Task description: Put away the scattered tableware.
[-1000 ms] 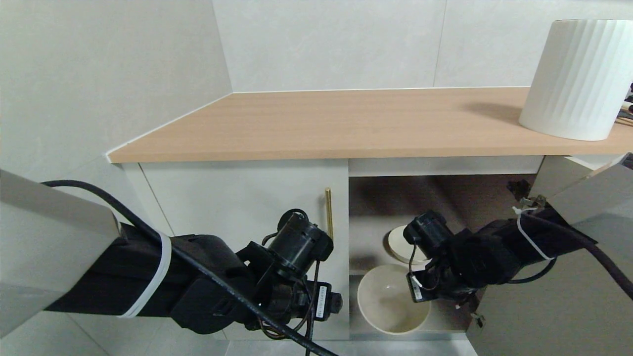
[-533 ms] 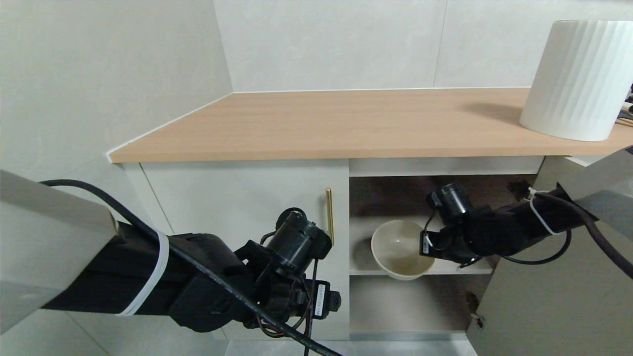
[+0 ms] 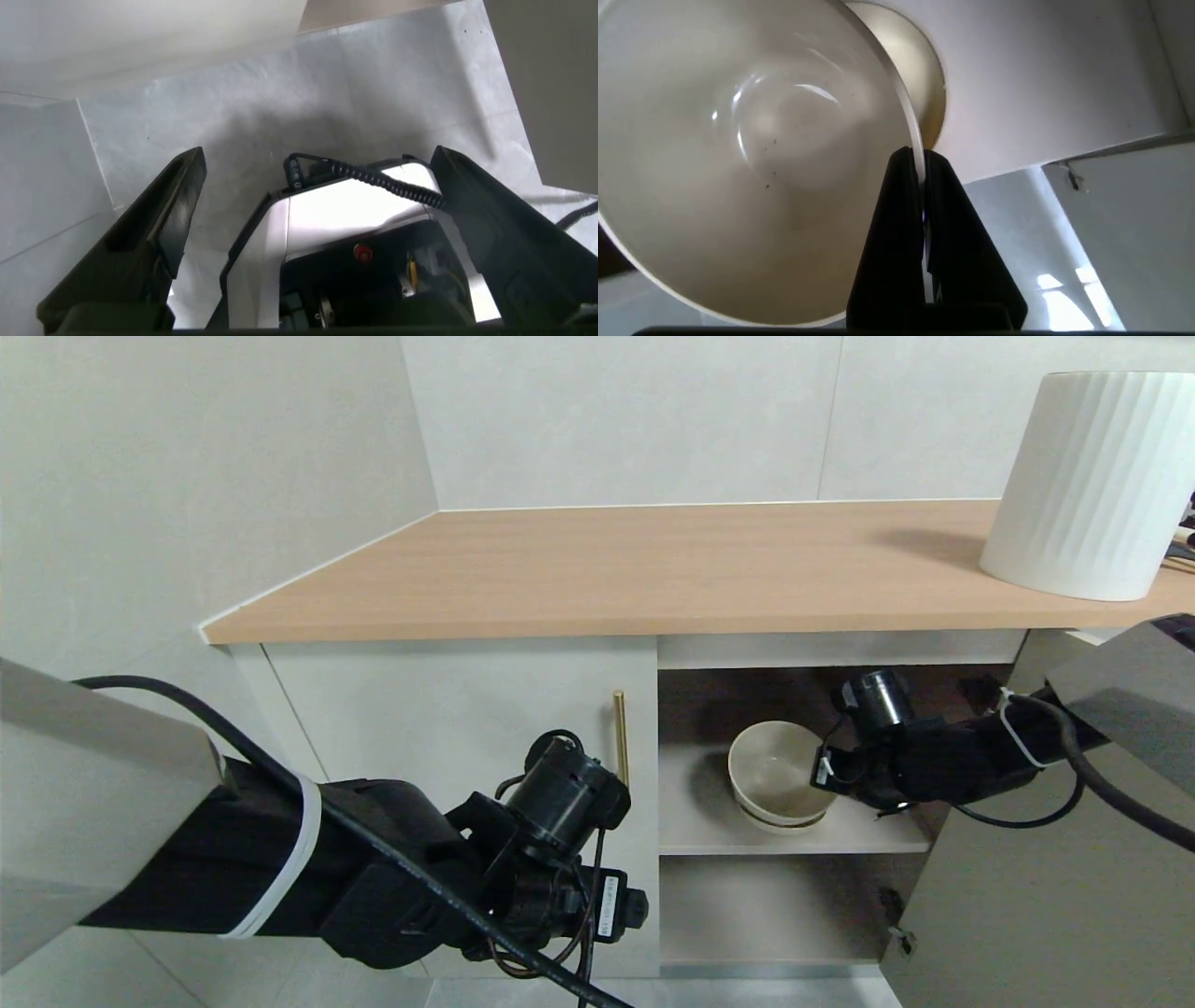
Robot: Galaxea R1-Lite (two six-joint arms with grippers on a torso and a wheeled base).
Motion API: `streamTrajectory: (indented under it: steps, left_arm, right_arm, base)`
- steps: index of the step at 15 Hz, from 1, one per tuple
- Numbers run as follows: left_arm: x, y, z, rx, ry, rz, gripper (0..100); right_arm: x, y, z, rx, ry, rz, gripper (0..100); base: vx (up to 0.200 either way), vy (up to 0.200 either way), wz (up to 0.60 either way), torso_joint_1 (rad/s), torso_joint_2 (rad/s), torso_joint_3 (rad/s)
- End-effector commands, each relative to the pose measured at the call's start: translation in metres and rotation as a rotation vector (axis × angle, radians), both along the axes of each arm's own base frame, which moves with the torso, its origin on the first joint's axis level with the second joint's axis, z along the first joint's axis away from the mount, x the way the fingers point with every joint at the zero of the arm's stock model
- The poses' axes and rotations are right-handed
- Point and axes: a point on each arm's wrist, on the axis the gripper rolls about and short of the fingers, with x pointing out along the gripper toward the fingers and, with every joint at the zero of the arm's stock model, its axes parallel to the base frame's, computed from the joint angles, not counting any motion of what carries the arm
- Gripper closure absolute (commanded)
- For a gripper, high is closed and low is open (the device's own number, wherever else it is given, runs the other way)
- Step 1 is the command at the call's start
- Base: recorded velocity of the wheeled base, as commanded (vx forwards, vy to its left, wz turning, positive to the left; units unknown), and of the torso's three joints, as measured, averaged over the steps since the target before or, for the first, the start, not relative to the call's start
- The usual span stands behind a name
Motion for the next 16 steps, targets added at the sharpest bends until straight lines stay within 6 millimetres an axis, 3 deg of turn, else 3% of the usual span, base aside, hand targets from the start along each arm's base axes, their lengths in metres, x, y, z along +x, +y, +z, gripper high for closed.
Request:
streamTrajectory:
  steps: [1, 8, 16]
  left_arm:
    - [0.0, 0.0, 0.0, -0.001, 0.0, 0.002, 0]
    - [0.0, 0.001, 0.003, -0.005, -0.007, 0.003, 0]
    - [-0.001, 0.001, 0.004, -0.006, -0.008, 0.003, 0]
  right_arm:
    - [0.008, -0.006, -0.01, -0.014, 0.008, -0.029, 100]
    - [0.02, -0.009, -0.026, -0.011, 0.022, -0.069, 100]
    - [0.028, -0.007, -0.031, 0.0, 0.015, -0.079, 100]
  base:
    - [0.0, 0.0, 0.0, 0.0, 0.0, 0.0]
    - [0.0, 0.0, 0.0, 0.0, 0.0, 0.0]
    - [0.0, 0.0, 0.0, 0.0, 0.0, 0.0]
